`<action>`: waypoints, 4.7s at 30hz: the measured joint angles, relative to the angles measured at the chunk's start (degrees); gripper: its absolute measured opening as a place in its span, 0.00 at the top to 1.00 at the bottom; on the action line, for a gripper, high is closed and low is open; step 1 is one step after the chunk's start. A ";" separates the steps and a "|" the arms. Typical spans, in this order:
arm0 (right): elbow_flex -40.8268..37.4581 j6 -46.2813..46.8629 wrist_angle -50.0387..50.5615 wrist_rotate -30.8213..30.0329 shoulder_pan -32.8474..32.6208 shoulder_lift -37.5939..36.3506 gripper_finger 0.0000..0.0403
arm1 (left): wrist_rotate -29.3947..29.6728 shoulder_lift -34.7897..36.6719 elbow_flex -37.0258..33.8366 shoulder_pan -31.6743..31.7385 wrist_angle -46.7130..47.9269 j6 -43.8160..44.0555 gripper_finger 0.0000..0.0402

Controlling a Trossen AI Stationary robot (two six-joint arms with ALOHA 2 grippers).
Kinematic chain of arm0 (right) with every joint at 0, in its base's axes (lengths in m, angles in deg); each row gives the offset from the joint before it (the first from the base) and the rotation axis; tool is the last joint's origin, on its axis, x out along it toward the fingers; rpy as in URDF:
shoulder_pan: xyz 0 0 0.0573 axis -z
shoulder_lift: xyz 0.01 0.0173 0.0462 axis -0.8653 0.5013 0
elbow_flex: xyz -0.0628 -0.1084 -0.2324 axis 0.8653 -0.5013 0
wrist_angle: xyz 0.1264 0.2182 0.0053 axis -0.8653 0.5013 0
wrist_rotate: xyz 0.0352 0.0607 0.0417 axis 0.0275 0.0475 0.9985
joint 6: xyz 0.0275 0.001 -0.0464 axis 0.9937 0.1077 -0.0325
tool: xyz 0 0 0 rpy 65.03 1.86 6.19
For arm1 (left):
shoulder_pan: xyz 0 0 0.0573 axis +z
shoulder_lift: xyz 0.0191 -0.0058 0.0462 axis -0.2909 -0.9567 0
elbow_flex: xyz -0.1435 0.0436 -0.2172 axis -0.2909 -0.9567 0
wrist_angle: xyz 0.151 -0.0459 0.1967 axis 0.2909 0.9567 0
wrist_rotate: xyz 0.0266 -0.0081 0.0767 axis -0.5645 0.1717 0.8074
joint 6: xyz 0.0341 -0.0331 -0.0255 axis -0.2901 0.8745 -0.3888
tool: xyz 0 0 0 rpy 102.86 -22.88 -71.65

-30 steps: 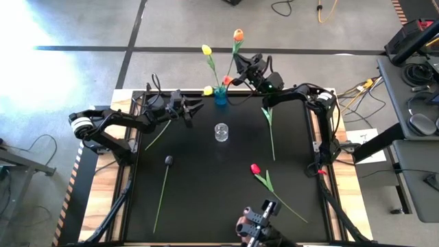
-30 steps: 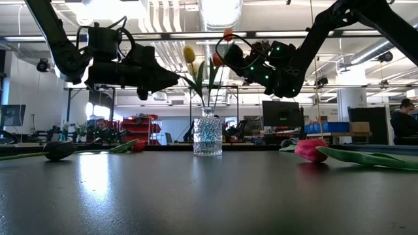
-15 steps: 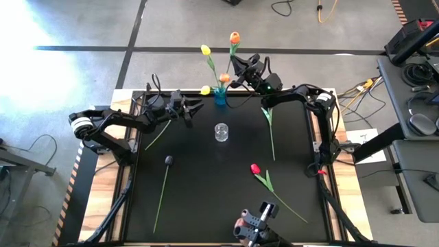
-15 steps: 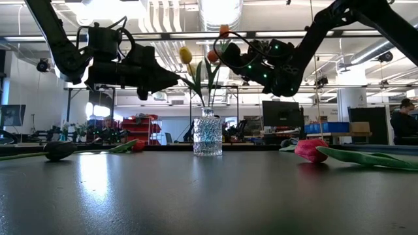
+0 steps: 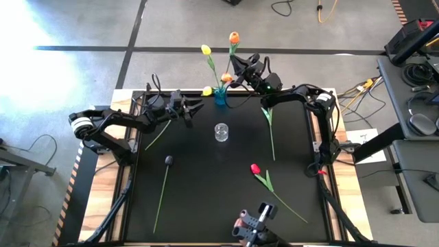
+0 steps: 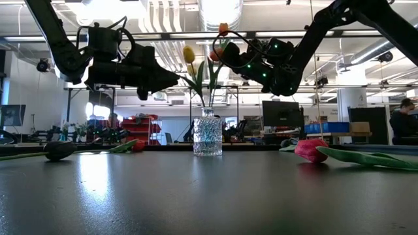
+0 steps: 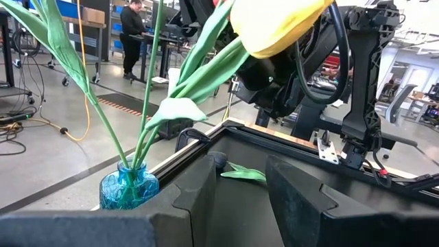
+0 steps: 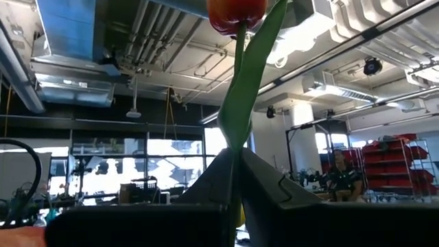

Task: Sort flowers into vase by color
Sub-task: Put the orange tulip into the blue vase, then put the left red tulip into the transparent vase

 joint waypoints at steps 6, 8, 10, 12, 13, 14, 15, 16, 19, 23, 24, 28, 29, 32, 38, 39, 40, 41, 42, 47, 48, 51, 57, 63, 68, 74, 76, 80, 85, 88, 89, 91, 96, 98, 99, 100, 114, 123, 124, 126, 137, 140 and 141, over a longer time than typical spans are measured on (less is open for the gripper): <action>-0.15 -1.65 1.98 0.17 -0.56 0.00 0.97 | 0.00 0.00 0.00 -0.02 0.00 0.00 0.71; -0.35 -2.53 1.96 0.17 -0.83 0.00 0.97 | 0.00 0.00 0.00 -0.02 0.00 0.00 0.71; -0.51 -2.83 2.03 0.19 -0.83 0.00 0.97 | 0.00 0.00 0.00 -0.02 0.00 0.00 0.71; -0.74 -2.83 2.47 0.20 -0.83 0.00 0.97 | 0.00 0.00 0.00 -0.02 0.00 -0.01 0.71; -0.99 -2.86 2.63 0.21 -0.83 0.00 0.97 | 0.00 0.00 0.00 -0.02 0.00 0.00 0.71; -1.22 -3.06 2.80 0.28 -0.82 0.00 0.97 | 0.00 0.00 0.00 -0.02 0.00 -0.01 0.71; -1.46 -3.39 2.88 0.52 -0.81 0.00 0.97 | 0.00 0.00 0.00 -0.02 0.00 0.00 0.71; -1.72 -3.66 2.88 1.19 -0.81 0.00 0.97 | 0.00 0.00 0.00 -0.02 0.00 0.00 0.71; -2.07 -4.55 4.13 3.46 -0.83 0.00 0.97 | 0.00 0.00 0.00 -0.02 0.00 -0.11 0.71; -2.10 -4.87 9.59 3.65 -0.83 0.00 0.97 | 0.00 0.00 0.00 -0.02 0.00 -0.21 0.71; -2.08 -4.87 11.04 3.65 -0.83 0.00 0.97 | 0.00 0.00 0.00 -0.02 0.00 -0.22 0.71; -2.03 -4.25 13.94 3.64 -0.81 0.00 0.97 | 0.00 0.00 0.00 -0.02 0.00 -0.22 0.71; -1.98 -3.84 14.09 3.65 -0.82 0.00 0.97 | 0.00 0.00 0.00 -0.02 0.00 -0.22 0.71; -1.95 -3.34 14.46 3.65 -0.83 0.00 0.97 | 0.00 0.00 0.00 -0.02 0.00 -0.22 0.71; -1.92 -3.40 17.77 3.63 -0.83 -0.30 0.97 | 0.00 0.00 0.00 -0.02 0.00 -0.22 0.71; -1.92 -3.42 18.90 3.65 -0.83 -0.49 0.97 | 0.00 0.00 0.00 -0.02 0.00 -0.23 0.71; -1.92 -3.42 20.10 3.65 -0.83 -0.75 0.97 | 0.00 0.00 0.00 -0.02 0.00 -0.23 0.71; -1.92 -3.35 21.41 3.65 -0.83 -1.09 0.97 | 0.00 0.00 0.00 -0.02 0.00 -0.24 0.71; -1.92 -3.33 23.04 3.65 -0.83 -1.52 0.97 | 0.00 0.00 0.00 -0.02 0.00 -0.24 0.71; -1.92 -4.92 30.10 3.65 -1.20 -3.85 0.97 | 0.00 0.00 0.00 -0.02 0.00 -0.30 0.71; -1.92 -5.30 31.10 3.65 -1.29 -4.29 0.97 | 0.00 0.00 0.00 -0.02 0.00 -0.48 0.71; -1.90 -6.32 34.28 3.65 -1.48 -5.76 0.97 | 0.00 0.00 -0.01 -0.02 0.00 -0.70 0.71; -1.73 -7.32 37.81 3.61 -1.77 -7.76 0.95 | 0.00 0.00 0.00 -0.02 0.04 -0.70 0.71; -1.73 -7.56 40.37 3.63 -1.81 -8.02 0.79 | 0.00 0.00 0.00 -0.02 0.22 -0.69 0.71; -1.73 -8.83 42.11 3.63 -1.83 -8.02 0.66 | 0.00 0.00 -0.02 -0.02 0.28 -0.68 0.71; -1.73 -11.09 45.81 3.62 -1.83 -9.15 0.62 | 0.01 0.00 -0.02 -0.02 0.48 -0.68 0.71; -1.73 -11.54 47.46 3.61 -1.83 -10.11 0.62 | 0.02 0.00 -0.02 -0.02 0.48 -0.87 0.71; -1.73 -12.62 50.90 3.60 -1.83 -12.53 0.64 | 0.02 0.00 -0.02 -0.02 0.50 -0.90 0.71; -1.73 -15.12 55.33 3.07 -1.83 -16.10 0.65 | 0.02 0.00 -0.02 -0.02 0.50 -1.09 0.71; -1.75 -17.36 59.36 2.40 -1.81 -18.61 0.65 | 0.02 0.00 -0.02 -0.02 0.55 -1.14 0.71; -1.75 -18.34 60.92 1.57 -1.81 -19.52 0.65 | 0.01 0.00 -0.02 -0.02 0.63 -1.49 0.71; -1.75 -20.94 64.08 -0.37 -1.83 -21.34 0.65 | -0.04 0.00 -0.02 -0.01 0.92 -2.43 0.71; -2.25 -25.62 72.50 -4.85 -1.83 -25.98 0.68 | -0.11 0.00 -0.47 -0.02 0.92 -3.92 0.71; -4.00 -26.79 73.39 -6.71 -1.83 -27.72 0.72 | -0.13 0.00 -0.70 -0.02 0.94 -3.93 0.71; -5.27 -27.10 73.35 -7.34 -1.83 -28.63 0.75 | -0.13 0.00 -0.81 -0.02 1.03 -3.93 0.71; -6.56 -27.41 73.30 -7.52 -1.81 -29.57 0.78 | -0.13 0.00 -0.92 -0.02 1.08 -3.95 0.71; -25.93 -17.72 67.20 -6.93 -2.07 -35.39 0.97 | -0.16 0.00 -1.40 -0.02 1.37 -4.96 0.71; -31.78 -16.02 66.90 -6.95 -2.18 -38.01 0.97 | -0.31 1.55 -1.17 0.22 10.57 -4.52 0.71; -32.51 -15.25 66.97 -6.95 -2.18 -38.60 0.97 | -0.71 2.70 -0.68 0.25 14.55 -4.72 0.71; -34.11 -14.46 66.99 -6.97 -2.18 -39.88 0.97 | -1.73 5.85 1.03 0.26 25.46 -5.75 0.71; -39.32 -13.81 66.59 -6.97 -2.20 -45.57 0.97 | 23.11 16.45 14.69 -1.27 88.73 -0.53 0.71; -39.41 -14.03 66.59 -6.95 -2.20 -45.09 0.97 | 29.30 15.34 17.36 -1.24 98.48 2.38 0.70; -39.41 -14.03 66.64 -6.86 -2.20 -44.85 0.97 | 29.83 14.73 17.74 -1.24 99.88 3.12 0.69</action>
